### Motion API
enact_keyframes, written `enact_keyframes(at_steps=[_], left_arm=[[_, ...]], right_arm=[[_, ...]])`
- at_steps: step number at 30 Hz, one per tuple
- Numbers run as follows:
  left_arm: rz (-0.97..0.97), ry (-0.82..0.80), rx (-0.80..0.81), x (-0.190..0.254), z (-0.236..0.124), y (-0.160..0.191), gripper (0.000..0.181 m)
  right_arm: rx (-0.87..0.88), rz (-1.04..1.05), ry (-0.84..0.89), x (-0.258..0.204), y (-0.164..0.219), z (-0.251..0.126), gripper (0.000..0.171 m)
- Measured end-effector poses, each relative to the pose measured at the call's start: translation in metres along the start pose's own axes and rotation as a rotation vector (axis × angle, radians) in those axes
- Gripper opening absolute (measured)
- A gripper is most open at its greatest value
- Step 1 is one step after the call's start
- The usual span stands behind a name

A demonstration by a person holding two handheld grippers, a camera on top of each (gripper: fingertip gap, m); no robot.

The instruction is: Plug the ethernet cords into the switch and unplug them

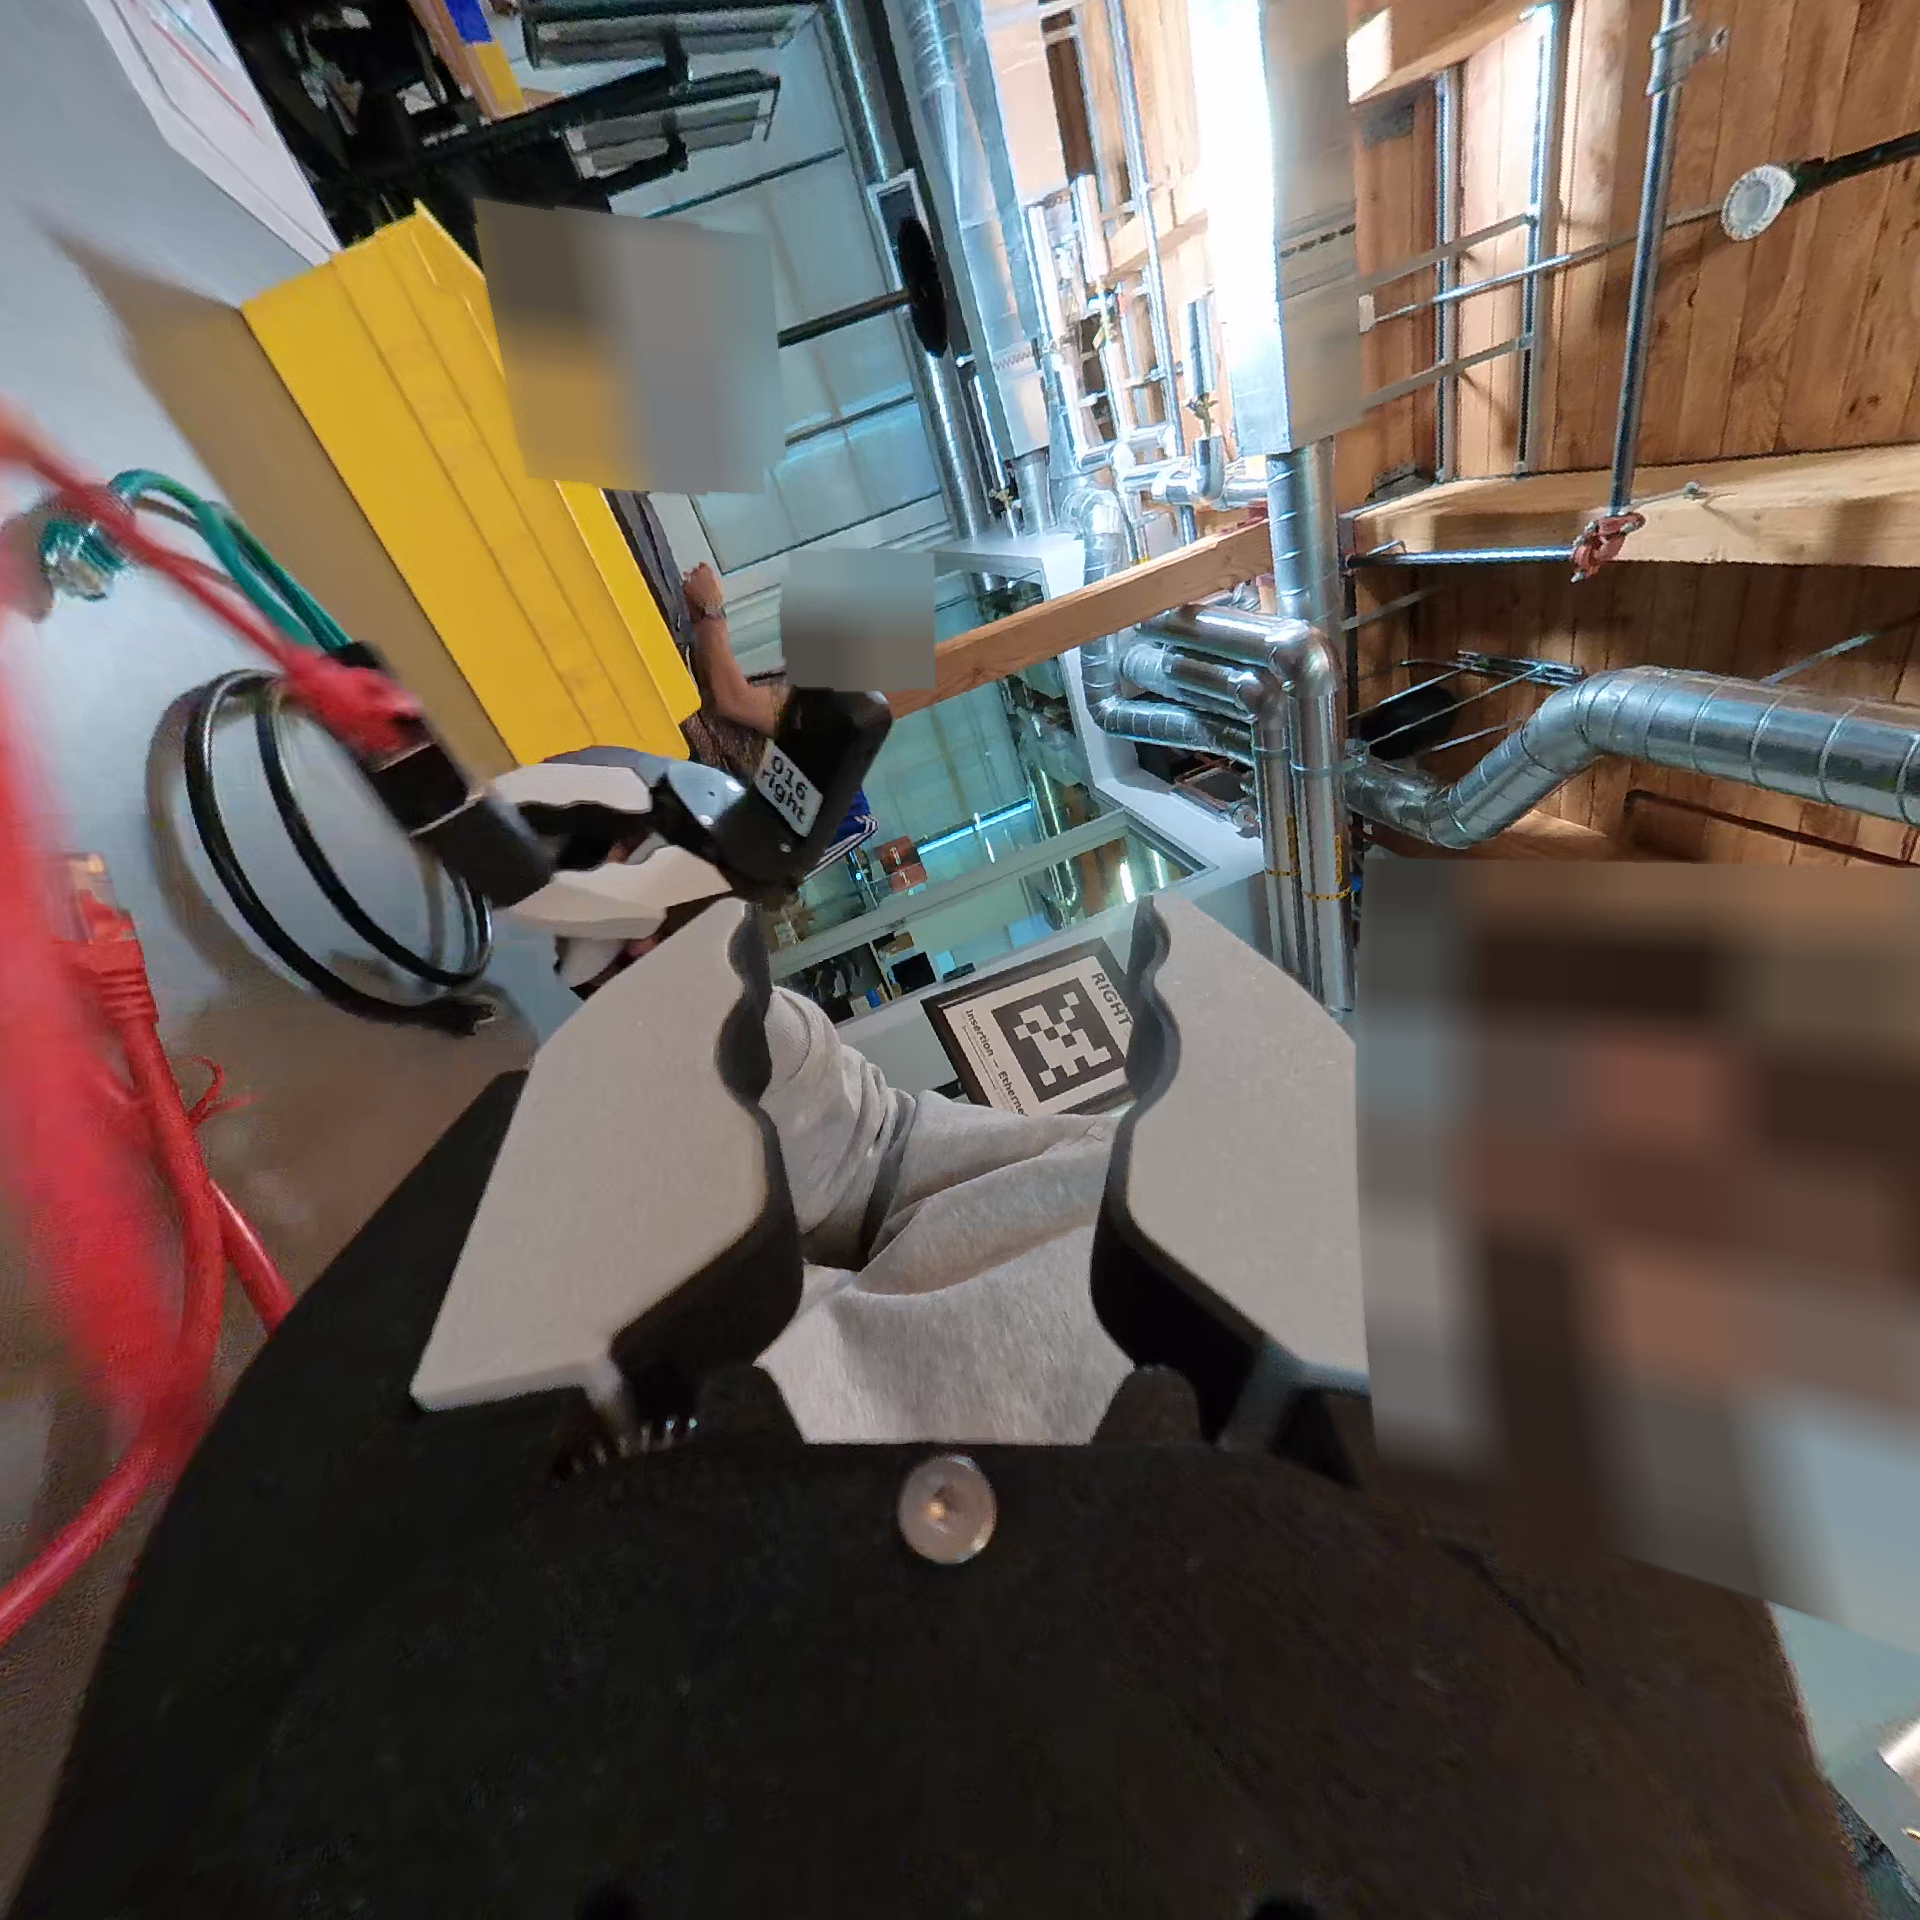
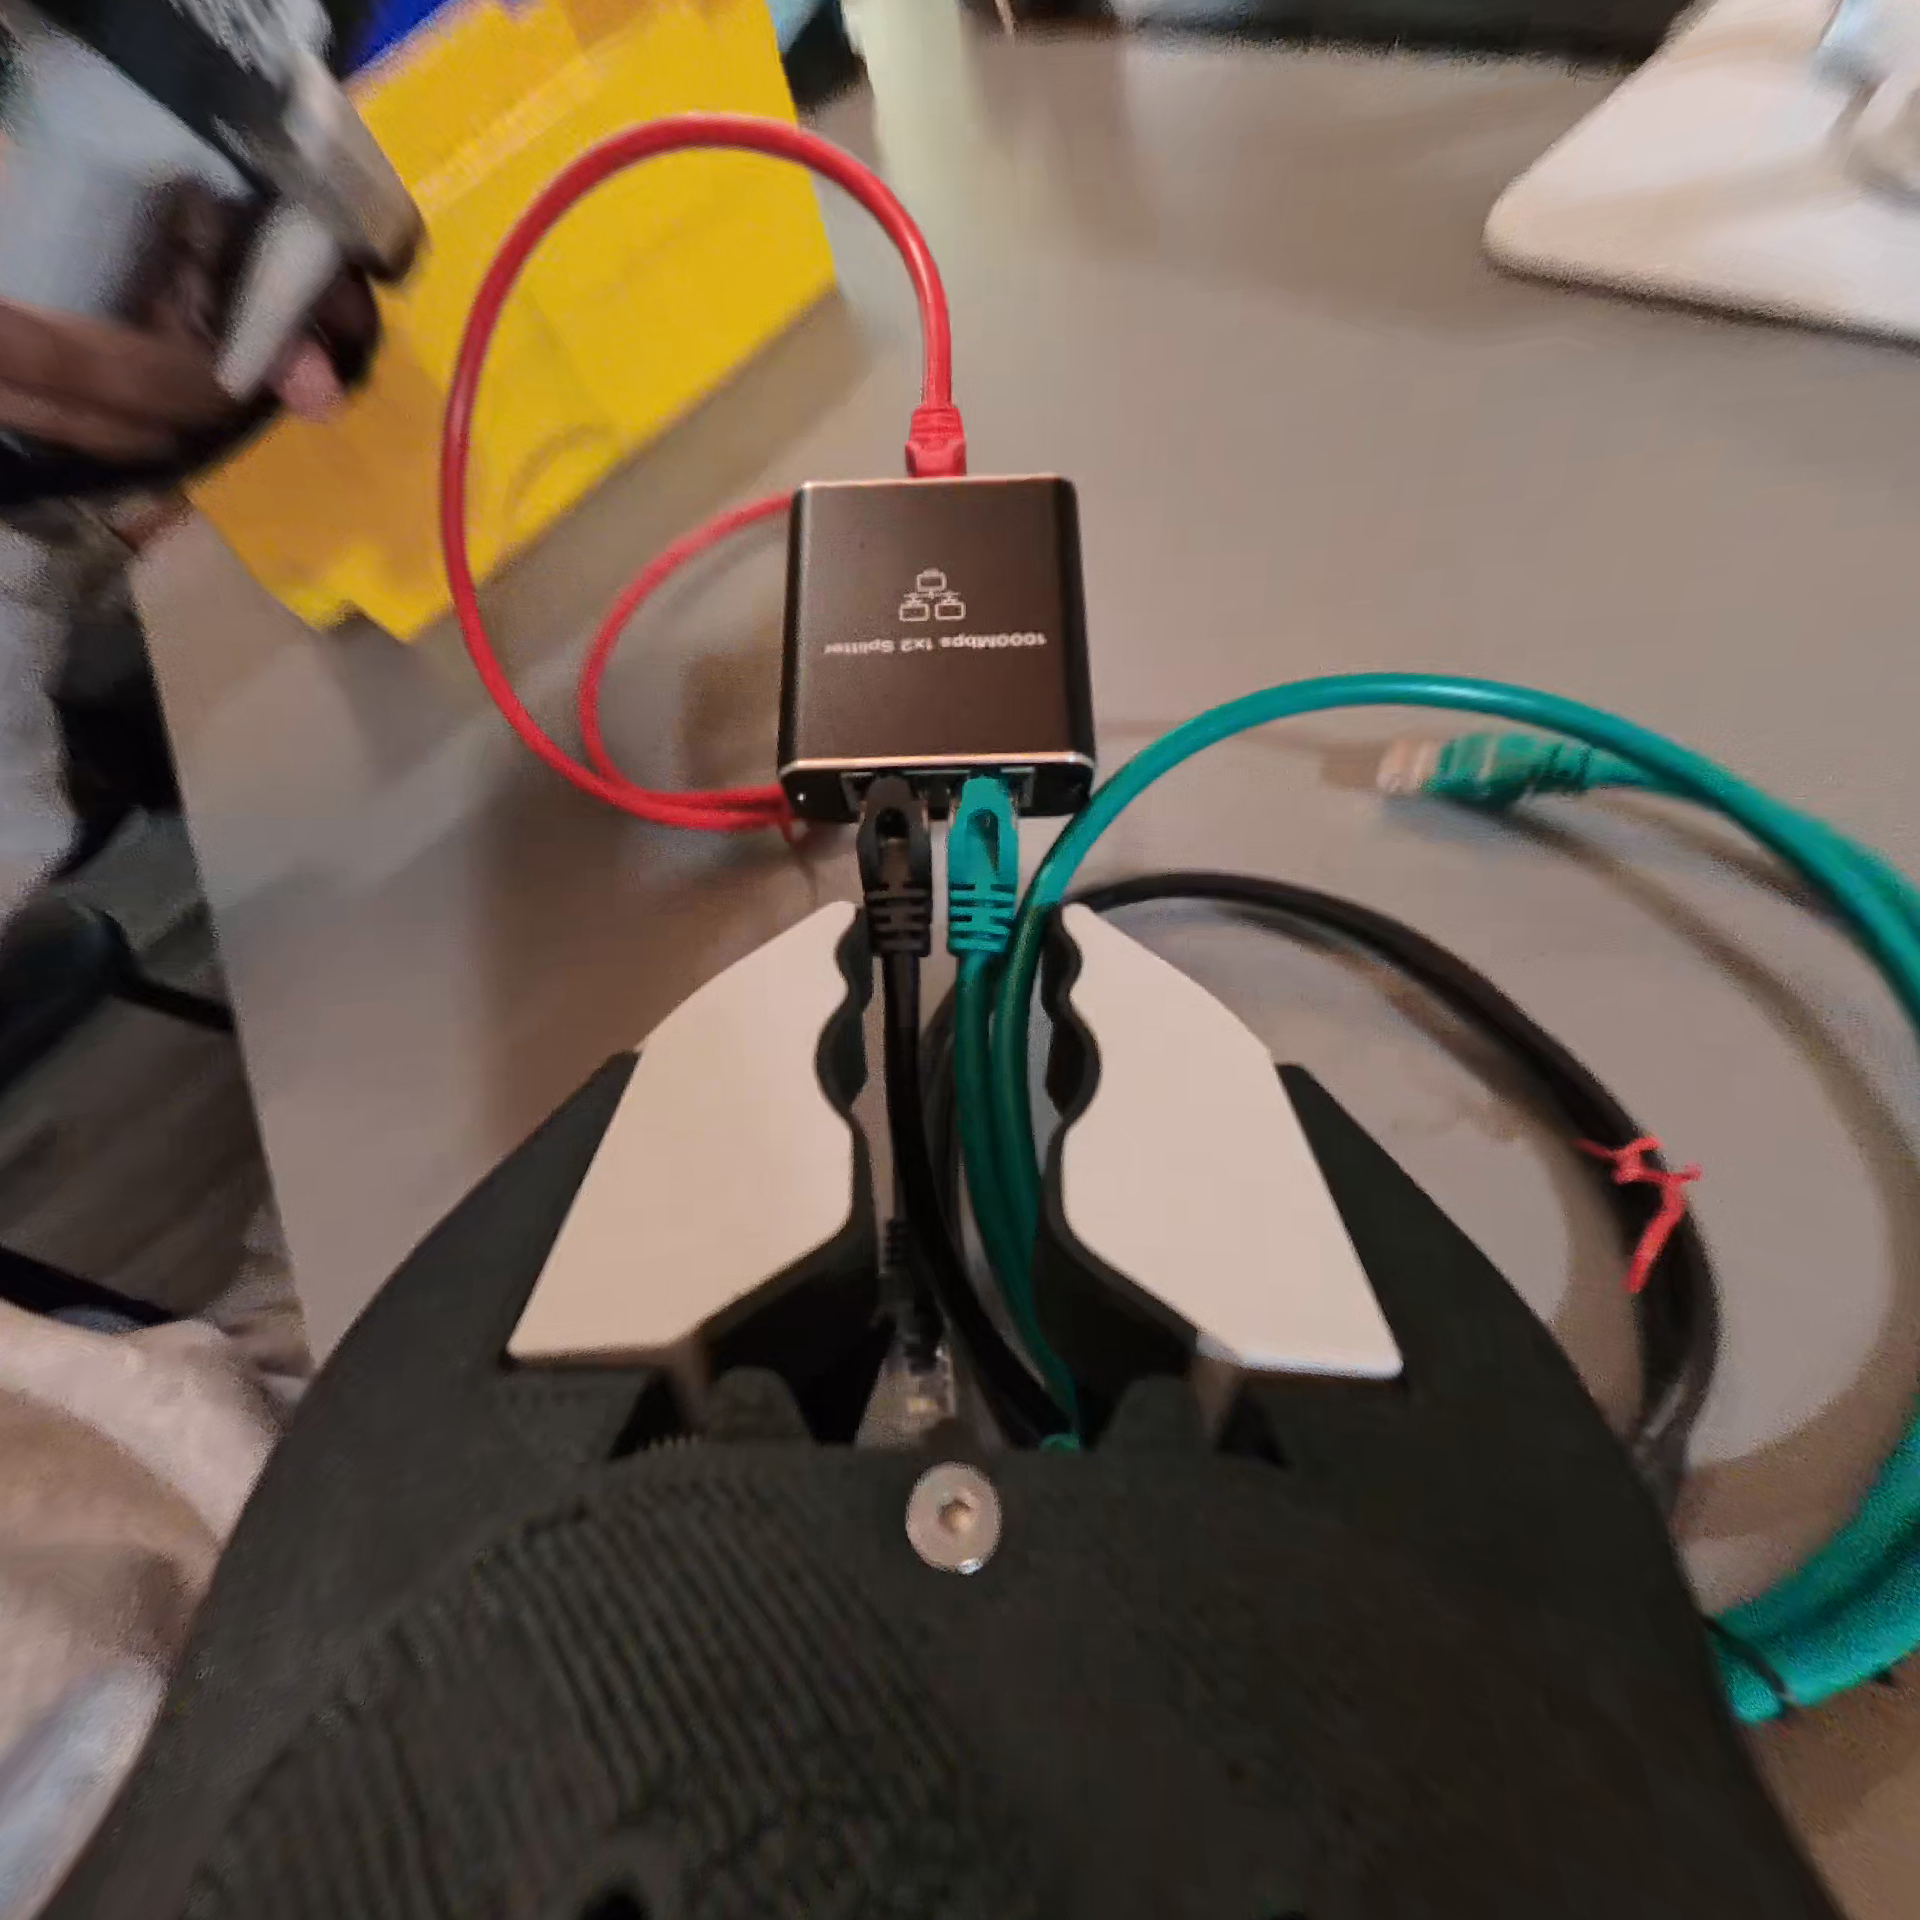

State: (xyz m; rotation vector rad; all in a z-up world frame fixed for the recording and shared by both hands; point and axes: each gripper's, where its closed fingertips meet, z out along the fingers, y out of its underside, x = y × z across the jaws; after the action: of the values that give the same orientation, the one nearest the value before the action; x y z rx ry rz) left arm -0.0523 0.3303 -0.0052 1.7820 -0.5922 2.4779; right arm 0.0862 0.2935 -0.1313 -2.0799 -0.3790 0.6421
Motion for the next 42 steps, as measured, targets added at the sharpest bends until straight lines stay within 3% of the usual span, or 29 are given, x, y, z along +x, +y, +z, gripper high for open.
enact_keyframes(at_steps=[1, 8, 15, 22, 26, 30, 35, 42], left_arm=[[0.005, 0.006, 0.014, 0.001, -0.002, -0.002, 0.067], [0.063, 0.092, 0.144, 0.02, -0.015, -0.023, 0.066], [0.11, 0.113, 0.182, 0.03, -0.015, -0.027, 0.067], [0.069, 0.121, 0.173, 0.023, -0.01, -0.025, 0.069], [0.061, 0.123, 0.169, 0.021, -0.008, -0.024, 0.069], [0.056, 0.124, 0.166, 0.021, -0.004, -0.023, 0.069], [0.056, 0.123, 0.151, 0.022, 0.001, -0.019, 0.069], [0.042, 0.107, 0.153, 0.013, 0.001, -0.019, 0.069]], right_arm=[[0.051, 0.004, -0.009, 0.0, -0.011, -0.008, 0.032], [0.355, 0.033, 0.0, 0.012, -0.078, -0.084, 0.031], [0.625, -0.013, 0.071, 0.026, -0.164, -0.193, 0.031], [0.755, 0.014, 0.33, 0.067, -0.215, -0.316, 0.031], [0.843, 0.093, 0.484, 0.098, -0.195, -0.369, 0.032], [0.928, 0.243, 0.561, 0.139, -0.142, -0.382, 0.031], [0.989, 0.385, 0.734, 0.195, -0.058, -0.371, 0.032], [0.748, 0.17, 0.959, 0.198, -0.044, -0.328, 0.032]])
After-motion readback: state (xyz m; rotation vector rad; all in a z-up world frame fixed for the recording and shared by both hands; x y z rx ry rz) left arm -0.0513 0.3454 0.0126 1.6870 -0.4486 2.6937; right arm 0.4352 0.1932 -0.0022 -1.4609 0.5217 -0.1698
